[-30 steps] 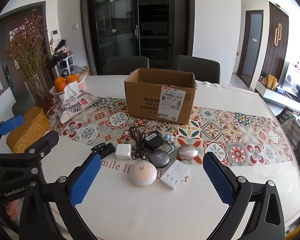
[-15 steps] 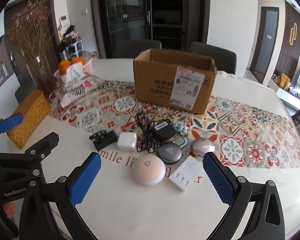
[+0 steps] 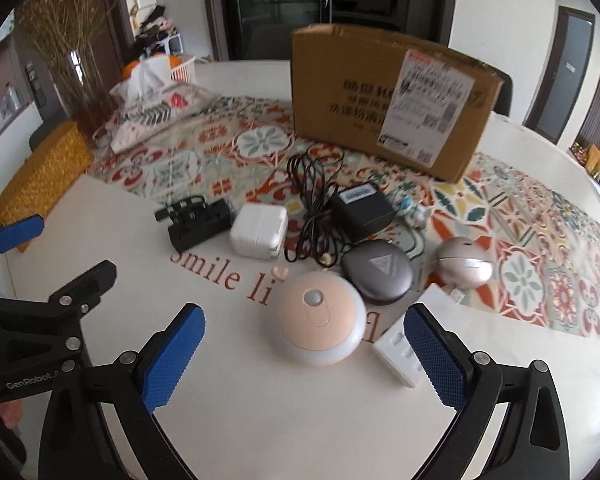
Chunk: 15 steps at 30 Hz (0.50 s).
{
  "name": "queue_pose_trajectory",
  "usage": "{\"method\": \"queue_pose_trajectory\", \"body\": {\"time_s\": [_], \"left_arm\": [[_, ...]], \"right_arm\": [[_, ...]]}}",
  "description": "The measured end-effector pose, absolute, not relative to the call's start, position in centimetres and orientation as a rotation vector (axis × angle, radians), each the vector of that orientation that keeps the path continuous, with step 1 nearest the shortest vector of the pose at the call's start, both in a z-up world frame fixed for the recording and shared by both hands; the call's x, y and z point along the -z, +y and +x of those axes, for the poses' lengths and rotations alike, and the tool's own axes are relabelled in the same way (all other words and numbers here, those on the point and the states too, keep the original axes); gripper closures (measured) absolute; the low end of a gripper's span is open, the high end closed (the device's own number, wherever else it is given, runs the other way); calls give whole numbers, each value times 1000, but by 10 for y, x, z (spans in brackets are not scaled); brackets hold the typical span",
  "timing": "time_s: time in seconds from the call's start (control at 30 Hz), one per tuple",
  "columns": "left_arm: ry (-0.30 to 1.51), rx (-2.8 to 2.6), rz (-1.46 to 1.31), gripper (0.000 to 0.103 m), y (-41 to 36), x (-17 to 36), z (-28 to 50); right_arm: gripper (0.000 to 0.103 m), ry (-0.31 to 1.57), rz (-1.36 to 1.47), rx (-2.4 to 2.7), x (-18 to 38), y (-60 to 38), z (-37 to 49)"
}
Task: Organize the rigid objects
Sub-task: 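Close the right tool on the pink round lamp while the left tool approaches the black phone holder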
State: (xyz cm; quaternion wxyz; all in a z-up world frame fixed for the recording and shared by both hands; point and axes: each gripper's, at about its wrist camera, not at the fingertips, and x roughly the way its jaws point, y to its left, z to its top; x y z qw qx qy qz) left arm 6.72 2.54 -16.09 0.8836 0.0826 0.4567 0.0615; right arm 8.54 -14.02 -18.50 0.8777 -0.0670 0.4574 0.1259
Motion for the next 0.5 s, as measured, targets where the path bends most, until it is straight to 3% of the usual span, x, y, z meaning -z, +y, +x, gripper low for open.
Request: {"method": "queue_pose_trajectory", "body": {"time_s": [0.17,0.5], "left_arm": [[976,-116,158,0,27,176,73],[1007,-120,146,0,25,190,84]], "right_arm": [[12,990,-161,-289,210,-133,96],[15,1007,-160,-287,232,-135,111]]}}
